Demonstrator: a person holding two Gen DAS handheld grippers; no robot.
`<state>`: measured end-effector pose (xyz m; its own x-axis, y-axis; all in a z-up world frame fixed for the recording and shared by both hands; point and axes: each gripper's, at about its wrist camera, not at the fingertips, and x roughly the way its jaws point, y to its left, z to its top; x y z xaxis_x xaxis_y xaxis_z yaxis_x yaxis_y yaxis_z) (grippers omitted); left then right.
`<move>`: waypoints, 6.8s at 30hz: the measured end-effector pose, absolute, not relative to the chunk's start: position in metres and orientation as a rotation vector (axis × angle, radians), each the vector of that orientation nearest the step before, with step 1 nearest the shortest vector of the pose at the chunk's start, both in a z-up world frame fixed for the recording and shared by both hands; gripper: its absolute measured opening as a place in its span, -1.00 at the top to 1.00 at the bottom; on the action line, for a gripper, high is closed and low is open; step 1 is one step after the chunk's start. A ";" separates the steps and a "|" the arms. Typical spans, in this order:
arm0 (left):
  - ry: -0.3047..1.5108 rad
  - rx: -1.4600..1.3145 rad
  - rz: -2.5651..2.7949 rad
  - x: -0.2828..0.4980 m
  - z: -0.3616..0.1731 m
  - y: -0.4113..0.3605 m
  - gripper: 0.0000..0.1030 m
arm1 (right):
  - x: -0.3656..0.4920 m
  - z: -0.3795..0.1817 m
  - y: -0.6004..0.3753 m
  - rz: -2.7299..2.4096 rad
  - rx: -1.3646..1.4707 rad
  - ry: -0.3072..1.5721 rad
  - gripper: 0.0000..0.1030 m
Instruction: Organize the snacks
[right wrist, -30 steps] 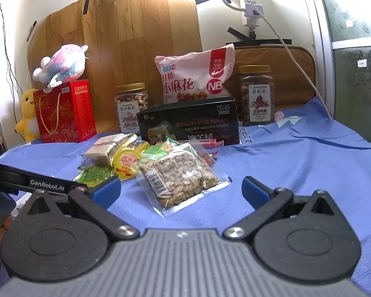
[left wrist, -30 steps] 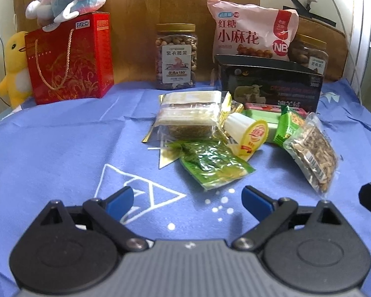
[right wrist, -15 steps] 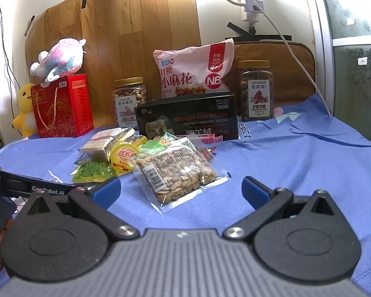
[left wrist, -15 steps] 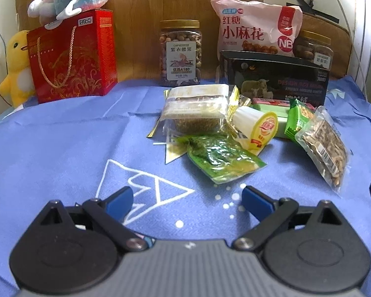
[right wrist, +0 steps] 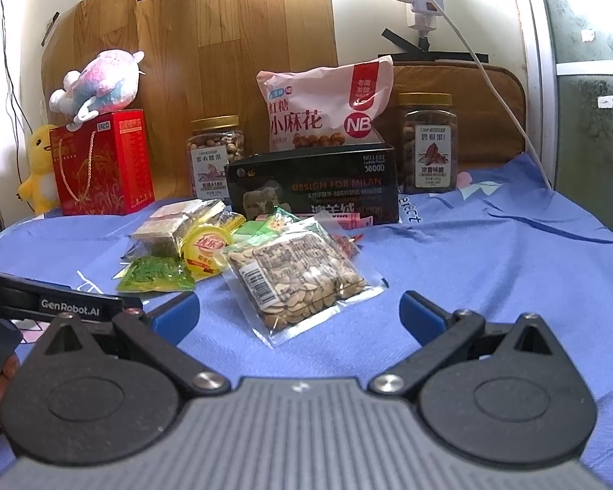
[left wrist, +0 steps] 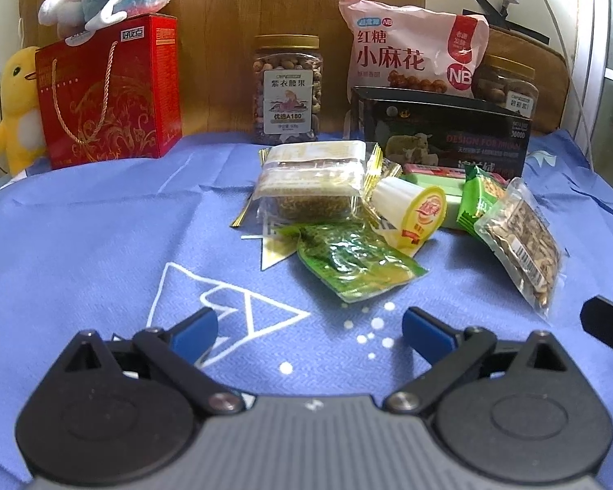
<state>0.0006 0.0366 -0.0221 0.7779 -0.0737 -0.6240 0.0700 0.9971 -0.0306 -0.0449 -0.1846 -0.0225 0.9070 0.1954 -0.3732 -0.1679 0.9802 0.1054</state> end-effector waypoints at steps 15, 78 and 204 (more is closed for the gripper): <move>0.674 -0.007 -0.080 0.000 -0.022 0.035 -0.95 | -0.043 -0.024 -0.184 0.184 0.072 0.401 -1.00; 0.674 -0.011 -0.079 -0.001 -0.023 0.034 -0.97 | -0.041 -0.027 -0.187 0.184 0.097 0.412 -1.00; 0.595 -0.067 -0.333 0.208 0.056 -0.011 0.26 | 0.173 0.029 -0.243 0.368 0.313 0.465 0.22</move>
<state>0.2085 -0.0108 0.0561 0.7766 -0.3265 -0.5387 0.2882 0.9446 -0.1571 0.1726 -0.2428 0.0287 0.8309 0.4110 -0.3752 -0.2709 0.8877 0.3724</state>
